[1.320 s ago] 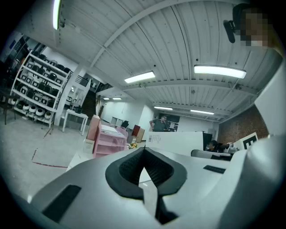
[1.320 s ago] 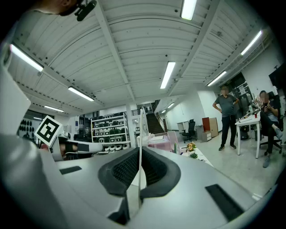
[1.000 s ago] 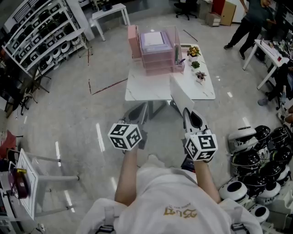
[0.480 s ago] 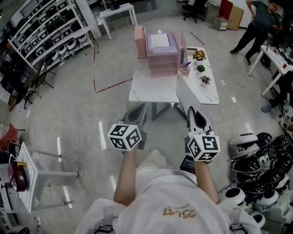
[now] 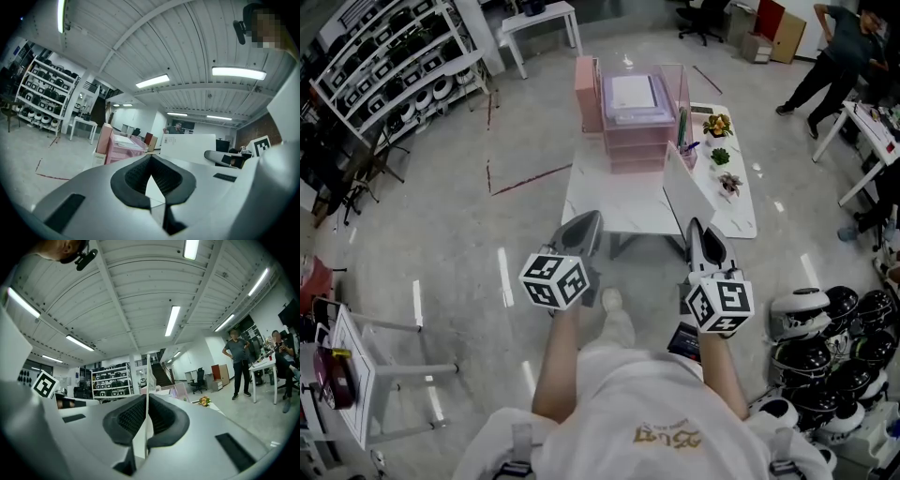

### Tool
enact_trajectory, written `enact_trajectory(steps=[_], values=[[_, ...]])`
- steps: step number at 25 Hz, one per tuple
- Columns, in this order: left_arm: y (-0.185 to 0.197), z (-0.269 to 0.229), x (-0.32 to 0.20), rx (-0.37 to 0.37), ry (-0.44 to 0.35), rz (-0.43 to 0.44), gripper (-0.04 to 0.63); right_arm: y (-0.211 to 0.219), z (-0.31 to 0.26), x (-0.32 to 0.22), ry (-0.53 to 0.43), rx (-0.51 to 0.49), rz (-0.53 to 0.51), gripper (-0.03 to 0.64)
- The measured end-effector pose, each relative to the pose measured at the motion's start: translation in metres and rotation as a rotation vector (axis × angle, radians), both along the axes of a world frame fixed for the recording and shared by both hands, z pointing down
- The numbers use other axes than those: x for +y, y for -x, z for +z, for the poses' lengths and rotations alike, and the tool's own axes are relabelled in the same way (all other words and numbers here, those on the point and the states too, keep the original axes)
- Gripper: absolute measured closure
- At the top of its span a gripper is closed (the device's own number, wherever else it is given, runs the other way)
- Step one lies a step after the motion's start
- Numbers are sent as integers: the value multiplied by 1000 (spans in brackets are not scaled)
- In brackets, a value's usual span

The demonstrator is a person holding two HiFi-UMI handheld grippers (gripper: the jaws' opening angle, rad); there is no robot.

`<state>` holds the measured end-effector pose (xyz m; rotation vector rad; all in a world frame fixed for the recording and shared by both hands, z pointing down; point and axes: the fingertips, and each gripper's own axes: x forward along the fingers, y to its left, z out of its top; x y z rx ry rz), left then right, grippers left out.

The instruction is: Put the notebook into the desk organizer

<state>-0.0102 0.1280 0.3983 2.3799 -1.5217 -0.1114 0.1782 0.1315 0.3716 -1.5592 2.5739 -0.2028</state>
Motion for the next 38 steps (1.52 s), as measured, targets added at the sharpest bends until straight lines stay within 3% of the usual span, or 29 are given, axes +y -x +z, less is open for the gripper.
enact_trajectory(steps=[10,17,27,38], values=[[36,-14,-166,17,2,83,578,43,-24,-144,-13,14,59,596],[58,-15,-248,23,3,146,578,67,-31,-215,-19,18,114,597],[79,-3,-312,42,19,239,578,87,-27,-265,-21,61,198,596],[71,6,-328,43,43,308,578,82,-25,-276,-16,74,257,597]])
